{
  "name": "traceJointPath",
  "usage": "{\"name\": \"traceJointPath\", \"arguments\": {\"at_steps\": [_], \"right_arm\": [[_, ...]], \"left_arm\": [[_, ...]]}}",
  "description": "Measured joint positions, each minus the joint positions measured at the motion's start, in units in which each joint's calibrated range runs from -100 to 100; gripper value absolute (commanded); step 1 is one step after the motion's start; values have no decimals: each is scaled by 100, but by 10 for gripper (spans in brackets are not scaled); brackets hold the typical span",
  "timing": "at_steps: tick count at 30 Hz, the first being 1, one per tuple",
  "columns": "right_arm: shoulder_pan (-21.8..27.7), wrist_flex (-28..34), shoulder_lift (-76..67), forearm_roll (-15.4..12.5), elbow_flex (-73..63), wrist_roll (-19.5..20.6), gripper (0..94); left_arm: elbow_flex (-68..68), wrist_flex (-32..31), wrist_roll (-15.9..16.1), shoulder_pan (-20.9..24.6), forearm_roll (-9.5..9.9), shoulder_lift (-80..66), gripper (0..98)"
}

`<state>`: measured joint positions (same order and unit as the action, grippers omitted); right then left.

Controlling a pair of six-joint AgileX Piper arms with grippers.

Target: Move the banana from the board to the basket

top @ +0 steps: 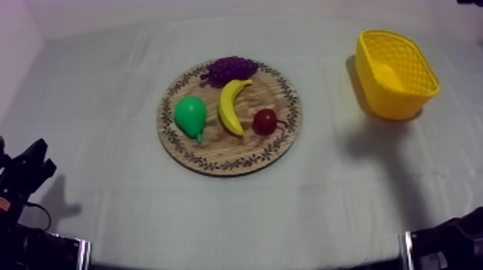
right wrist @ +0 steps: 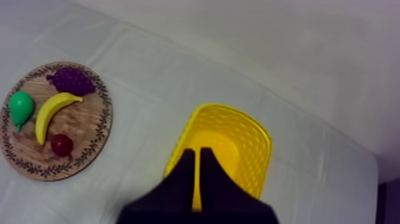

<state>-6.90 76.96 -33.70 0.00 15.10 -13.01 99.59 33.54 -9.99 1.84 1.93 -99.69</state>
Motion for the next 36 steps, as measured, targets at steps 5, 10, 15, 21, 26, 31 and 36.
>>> {"name": "traceJointPath", "arguments": {"at_steps": [5,10,15,21,26,31,36], "right_arm": [[-366,-56,532,123,-381,-79,8],[-808,-199,851,145,-387,-167,8],[-1216,-367,1178,124,-476,-180,8],[-1686,-595,1630,174,-492,2,8],[-2056,-672,2051,314,-420,246,8],[-2340,-758,2323,387,-434,462,8],[-2567,-740,2493,520,-495,693,8]], "left_arm": [[0,0,4,0,0,0,0],[0,0,0,0,0,0,0],[0,0,0,0,0,0,0],[0,0,0,0,0,0,0],[0,0,0,0,0,0,0],[0,0,0,0,0,0,0],[0,0,0,0,0,0,0]]}}
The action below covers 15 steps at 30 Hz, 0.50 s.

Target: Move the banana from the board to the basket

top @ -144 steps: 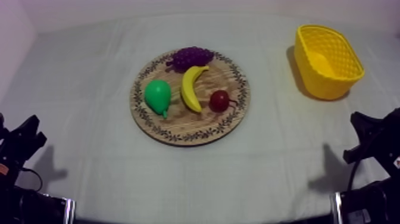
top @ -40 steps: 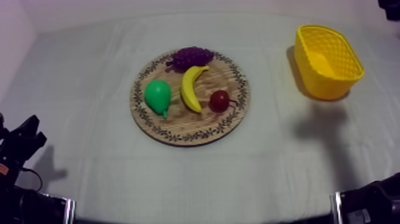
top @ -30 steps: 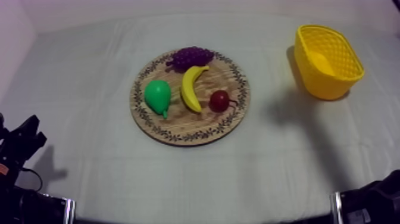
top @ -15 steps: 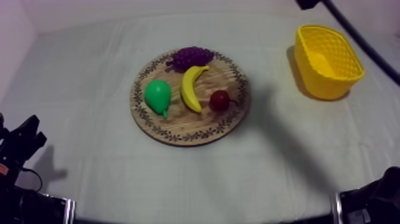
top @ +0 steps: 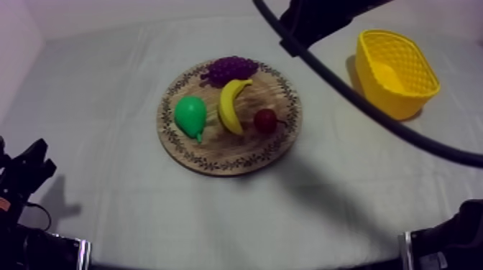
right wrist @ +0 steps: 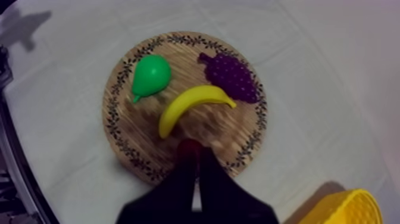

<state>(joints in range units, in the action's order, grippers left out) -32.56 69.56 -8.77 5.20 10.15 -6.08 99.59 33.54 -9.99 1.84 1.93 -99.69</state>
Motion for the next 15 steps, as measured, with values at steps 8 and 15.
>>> {"name": "traceJointPath", "arguments": {"at_steps": [8,15], "right_arm": [[-195,289,272,311,-380,716,4],[-360,718,515,431,-872,1328,3]], "left_arm": [[0,0,0,0,0,0,0],[0,0,0,0,0,0,0]]}}
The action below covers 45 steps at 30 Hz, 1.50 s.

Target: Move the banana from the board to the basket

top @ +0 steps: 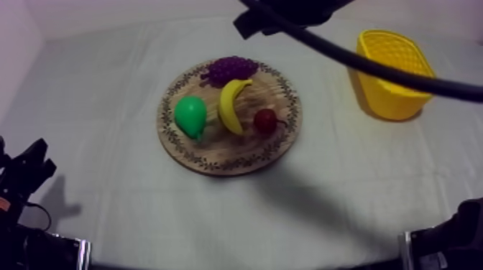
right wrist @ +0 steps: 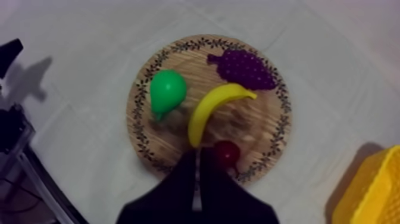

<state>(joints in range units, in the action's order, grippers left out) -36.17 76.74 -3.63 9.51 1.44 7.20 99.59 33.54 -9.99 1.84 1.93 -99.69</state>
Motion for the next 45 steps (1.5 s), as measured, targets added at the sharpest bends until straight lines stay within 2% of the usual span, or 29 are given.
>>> {"name": "traceJointPath", "arguments": {"at_steps": [7,12,16,20,22,29,31,37,42,45], "right_arm": [[-233,414,206,234,-422,666,3],[-320,655,397,284,-668,1056,3],[-350,890,572,476,-891,1341,3],[-351,1079,654,552,-1119,1492,11],[-351,1153,668,592,-1221,1488,50],[-339,1303,739,652,-1360,1460,102],[-339,1324,755,668,-1360,1460,162],[-347,1302,813,598,-1221,1521,420],[-350,1254,851,578,-1123,1603,580],[-329,1223,872,502,-1088,1600,643]], "left_arm": [[0,0,0,0,0,0,0],[0,0,0,0,0,0,0],[0,1,0,0,0,0,0],[0,1,0,0,0,0,0],[0,1,0,0,0,0,0],[0,1,0,0,0,0,0],[0,1,0,0,0,0,0],[0,1,0,0,0,0,0],[0,1,0,0,0,0,0],[0,1,0,0,0,0,0]]}}
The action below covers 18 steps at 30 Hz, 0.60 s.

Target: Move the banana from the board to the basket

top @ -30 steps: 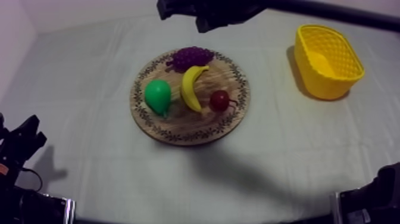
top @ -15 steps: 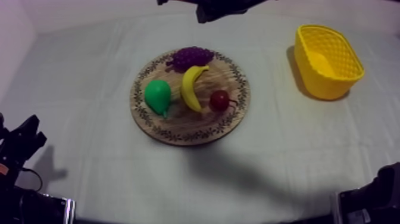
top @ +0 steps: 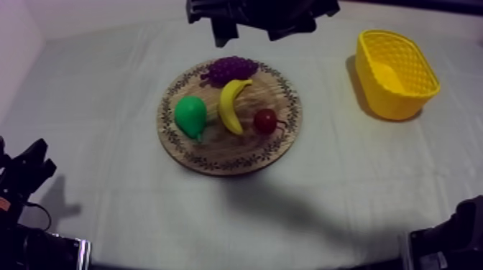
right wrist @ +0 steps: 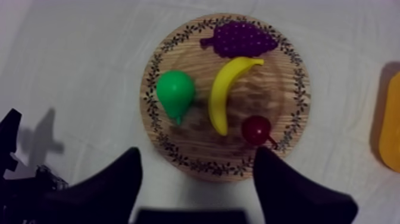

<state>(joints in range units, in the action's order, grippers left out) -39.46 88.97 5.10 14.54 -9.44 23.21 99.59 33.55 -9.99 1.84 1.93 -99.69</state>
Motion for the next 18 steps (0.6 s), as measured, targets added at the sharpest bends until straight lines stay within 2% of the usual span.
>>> {"name": "traceJointPath", "arguments": {"at_steps": [5,18], "right_arm": [[15,-35,75,-62,0,-26,675],[152,-242,611,-188,-216,-122,649]], "left_arm": [[0,0,0,0,0,0,0],[0,0,0,0,0,0,0]]}}
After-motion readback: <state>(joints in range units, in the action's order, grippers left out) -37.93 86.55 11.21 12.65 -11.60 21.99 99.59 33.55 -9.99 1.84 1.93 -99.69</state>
